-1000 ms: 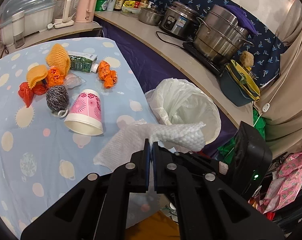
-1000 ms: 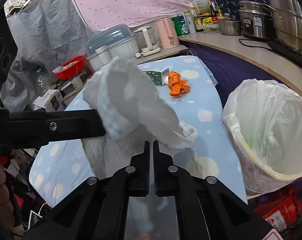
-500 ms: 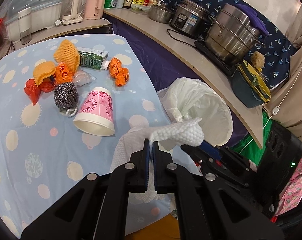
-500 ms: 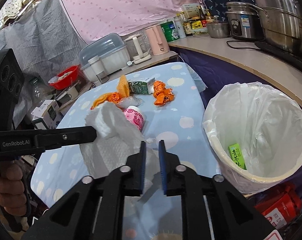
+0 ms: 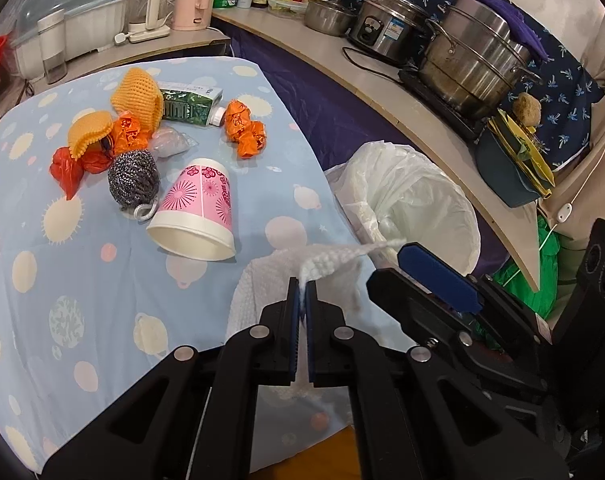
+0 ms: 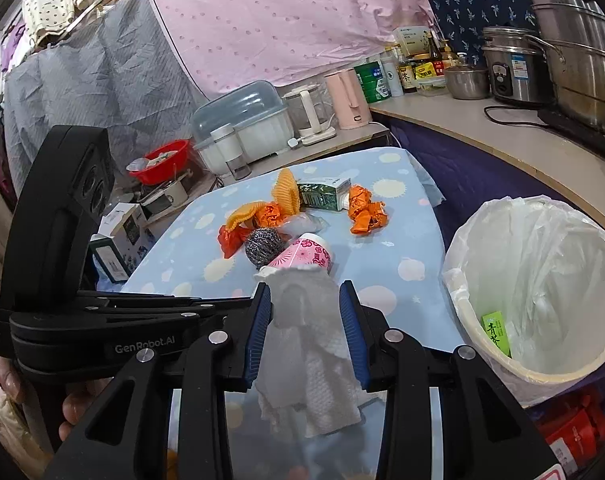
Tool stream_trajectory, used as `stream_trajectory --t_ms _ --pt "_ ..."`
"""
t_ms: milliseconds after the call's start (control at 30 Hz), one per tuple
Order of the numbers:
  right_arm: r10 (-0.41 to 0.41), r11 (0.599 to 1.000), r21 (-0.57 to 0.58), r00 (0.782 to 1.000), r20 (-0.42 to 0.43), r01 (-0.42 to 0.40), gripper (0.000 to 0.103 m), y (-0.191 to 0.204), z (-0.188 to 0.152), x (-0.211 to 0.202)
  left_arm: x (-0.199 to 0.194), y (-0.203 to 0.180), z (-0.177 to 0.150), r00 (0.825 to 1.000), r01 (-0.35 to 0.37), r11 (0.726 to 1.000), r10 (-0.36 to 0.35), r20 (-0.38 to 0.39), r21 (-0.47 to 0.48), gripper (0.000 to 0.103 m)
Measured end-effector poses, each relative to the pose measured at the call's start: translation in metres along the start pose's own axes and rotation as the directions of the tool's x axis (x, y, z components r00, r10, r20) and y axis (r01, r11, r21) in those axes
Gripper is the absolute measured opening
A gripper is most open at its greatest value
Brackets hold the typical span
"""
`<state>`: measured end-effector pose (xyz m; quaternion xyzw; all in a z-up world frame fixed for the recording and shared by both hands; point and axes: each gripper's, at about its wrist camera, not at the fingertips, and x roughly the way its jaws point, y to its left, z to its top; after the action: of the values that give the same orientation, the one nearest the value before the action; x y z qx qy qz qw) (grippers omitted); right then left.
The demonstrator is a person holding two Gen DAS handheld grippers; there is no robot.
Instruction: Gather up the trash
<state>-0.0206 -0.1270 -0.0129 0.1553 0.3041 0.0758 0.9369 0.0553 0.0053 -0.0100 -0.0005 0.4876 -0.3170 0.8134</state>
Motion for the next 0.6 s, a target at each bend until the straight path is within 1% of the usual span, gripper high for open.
stream_trajectory --t_ms 100,267,333,433,500,533,567,600 --pt "0.005 1.0 0.015 1.0 -0.013 -0.005 0.036 -0.003 -0.001 0.003 0.0 0.0 0.0 1.0 0.008 1.0 -0.008 -0.004 0.0 0.002" --pt "-0.003 1.0 -0.001 0.999 -0.037 0.003 0.036 0.0 -0.009 0.005 -0.002 0.003 0.003 1.0 0.002 1.0 -0.001 0.002 -0.012 0.002" --pt "-0.019 1.0 -0.002 0.998 -0.058 0.018 0.036 -0.001 -0.015 0.01 -0.008 0.005 0.005 1.0 0.002 1.0 -0.001 0.019 -0.019 0.002" --pt "-0.022 0.999 0.027 0.995 -0.1 0.024 0.036 -0.009 -0.026 0.024 -0.019 0.008 0.009 0.999 -0.003 1.0 0.004 0.049 -0.022 0.002" --pt "-0.036 0.999 0.037 0.992 -0.121 0.04 0.04 -0.013 -0.032 0.035 -0.024 0.011 0.01 0.998 -0.007 1.0 0.009 0.061 -0.024 0.002" --pt "-0.048 0.998 0.039 0.99 -0.131 0.054 0.048 -0.016 -0.035 0.04 -0.026 0.011 0.011 0.998 -0.012 1.0 0.014 0.064 -0.025 0.002" --pt "-0.057 0.997 0.041 0.989 -0.138 0.063 0.052 -0.017 -0.037 0.045 -0.028 0.013 0.011 0.997 -0.018 0.999 0.02 0.068 -0.027 0.002" --pt "-0.066 0.996 0.045 0.987 -0.148 0.073 0.054 -0.019 -0.04 0.05 -0.029 0.015 0.011 0.997 -0.023 0.999 0.025 0.071 -0.029 0.002"
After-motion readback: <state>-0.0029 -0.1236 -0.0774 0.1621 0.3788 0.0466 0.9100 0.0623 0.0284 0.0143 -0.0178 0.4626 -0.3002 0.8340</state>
